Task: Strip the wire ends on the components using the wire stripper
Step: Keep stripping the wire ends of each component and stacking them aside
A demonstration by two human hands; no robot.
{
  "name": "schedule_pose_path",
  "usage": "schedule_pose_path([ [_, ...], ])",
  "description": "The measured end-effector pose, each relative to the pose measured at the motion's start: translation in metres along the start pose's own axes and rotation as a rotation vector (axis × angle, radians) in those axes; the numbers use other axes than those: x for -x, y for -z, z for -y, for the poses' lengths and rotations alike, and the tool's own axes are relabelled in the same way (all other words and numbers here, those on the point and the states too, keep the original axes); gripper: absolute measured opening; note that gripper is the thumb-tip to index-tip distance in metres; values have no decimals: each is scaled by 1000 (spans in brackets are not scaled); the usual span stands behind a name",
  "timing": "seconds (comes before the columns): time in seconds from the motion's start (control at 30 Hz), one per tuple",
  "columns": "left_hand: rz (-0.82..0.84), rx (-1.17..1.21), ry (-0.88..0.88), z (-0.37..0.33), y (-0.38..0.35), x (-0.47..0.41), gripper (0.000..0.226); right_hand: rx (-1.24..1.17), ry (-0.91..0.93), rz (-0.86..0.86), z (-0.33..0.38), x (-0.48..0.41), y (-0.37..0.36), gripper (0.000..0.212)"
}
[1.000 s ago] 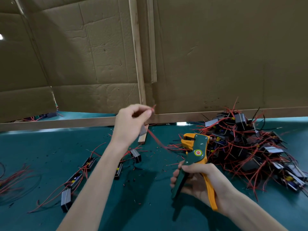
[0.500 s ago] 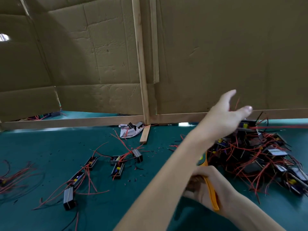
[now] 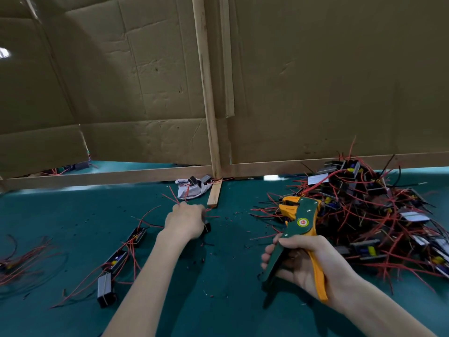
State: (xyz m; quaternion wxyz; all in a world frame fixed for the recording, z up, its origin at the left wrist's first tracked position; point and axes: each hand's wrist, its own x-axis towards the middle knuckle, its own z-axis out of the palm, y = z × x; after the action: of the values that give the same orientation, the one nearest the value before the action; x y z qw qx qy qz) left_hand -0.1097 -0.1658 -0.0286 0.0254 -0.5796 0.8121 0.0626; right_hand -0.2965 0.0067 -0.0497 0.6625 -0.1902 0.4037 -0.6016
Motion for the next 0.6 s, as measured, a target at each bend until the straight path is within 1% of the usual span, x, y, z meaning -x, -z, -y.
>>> schedule_pose_path([
  [0.13,12,-10,-58,-2,-5,-2,49,0,53,-28,1,1,-3,14],
  [0.2,10,51,-116,-4,-3,0,46,-6,57,-30,0,1,-2,16],
  [0.33,103,228,-305,-12,5,9,58,-7,60,-11,-2,3,-4,19],
  [0.4,128,294,-360,-15,9,13,58,-2,63,-8,-2,3,-5,19],
  [0.47,59,410,-371,-18,15,16,56,-3,75,-16,-2,4,-5,19],
  [0.5,-12,488,-363,-18,19,16,55,-8,81,-23,-1,4,-4,19],
  [0.57,-164,620,-292,-15,25,16,49,-24,93,-36,0,4,-3,19],
  [0.6,-206,638,-236,-12,27,16,42,-29,98,-42,1,4,-3,20],
])
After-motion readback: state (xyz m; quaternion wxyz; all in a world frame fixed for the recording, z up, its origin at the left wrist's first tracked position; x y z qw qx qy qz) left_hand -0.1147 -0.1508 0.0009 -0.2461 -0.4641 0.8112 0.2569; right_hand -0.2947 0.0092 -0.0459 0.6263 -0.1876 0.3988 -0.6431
